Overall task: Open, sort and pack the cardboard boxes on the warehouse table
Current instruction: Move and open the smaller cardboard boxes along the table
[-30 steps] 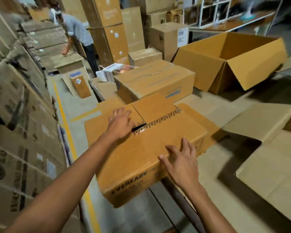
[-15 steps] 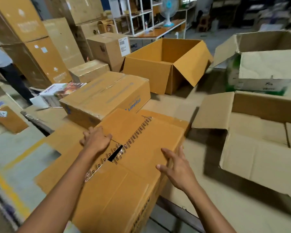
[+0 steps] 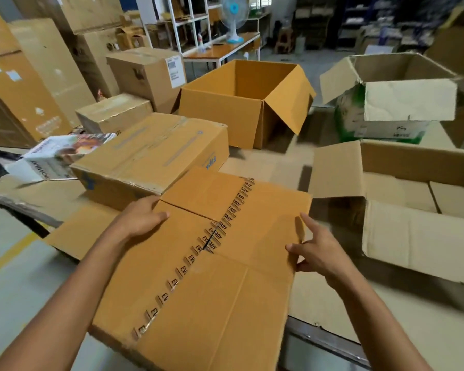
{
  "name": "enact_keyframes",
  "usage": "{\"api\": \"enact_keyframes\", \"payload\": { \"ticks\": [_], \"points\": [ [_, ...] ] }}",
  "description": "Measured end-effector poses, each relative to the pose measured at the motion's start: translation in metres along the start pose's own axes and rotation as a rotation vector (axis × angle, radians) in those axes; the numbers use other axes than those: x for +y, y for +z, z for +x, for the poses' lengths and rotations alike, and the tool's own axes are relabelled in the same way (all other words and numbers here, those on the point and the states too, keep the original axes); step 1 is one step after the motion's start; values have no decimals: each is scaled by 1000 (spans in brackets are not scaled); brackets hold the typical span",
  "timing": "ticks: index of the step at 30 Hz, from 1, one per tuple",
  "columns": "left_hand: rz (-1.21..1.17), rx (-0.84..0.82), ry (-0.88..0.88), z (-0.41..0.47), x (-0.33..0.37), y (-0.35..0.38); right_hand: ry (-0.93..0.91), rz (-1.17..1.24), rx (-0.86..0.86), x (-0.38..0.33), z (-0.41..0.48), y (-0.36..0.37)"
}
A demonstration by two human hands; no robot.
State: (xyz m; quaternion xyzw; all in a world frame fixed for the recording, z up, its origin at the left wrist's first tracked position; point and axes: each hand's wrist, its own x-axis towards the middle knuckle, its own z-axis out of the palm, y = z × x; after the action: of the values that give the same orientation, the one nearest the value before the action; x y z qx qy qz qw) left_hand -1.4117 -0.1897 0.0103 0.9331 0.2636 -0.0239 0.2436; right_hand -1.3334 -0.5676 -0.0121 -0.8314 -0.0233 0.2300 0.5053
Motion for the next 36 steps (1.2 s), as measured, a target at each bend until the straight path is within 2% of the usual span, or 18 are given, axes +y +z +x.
{"api": "enact_keyframes", "payload": {
  "ticks": [4,13,17,24,29,32,36],
  "points": [
    [30,-46,57,9,12,-22,-10,-16,-2,-30,0,-11],
    [-89,38,111,13,40,-58,-102,-70,138,-77,-19,-30],
    [-174,73,119,15,60,-78,-156,-73,262,-98,-30,-38],
    [-325,247,175,28,105,-115,-286,-202,491,-144,-38,-58],
    [-473,326,167,35,122,-135,-354,-250,591,-168,-38,-71],
    [-581,393,219,32,136,-147,-432,-223,635,-187,-42,-82],
    [-869,489,301,36,150,-160,-609,-103,673,-210,-44,-96]
  ]
}}
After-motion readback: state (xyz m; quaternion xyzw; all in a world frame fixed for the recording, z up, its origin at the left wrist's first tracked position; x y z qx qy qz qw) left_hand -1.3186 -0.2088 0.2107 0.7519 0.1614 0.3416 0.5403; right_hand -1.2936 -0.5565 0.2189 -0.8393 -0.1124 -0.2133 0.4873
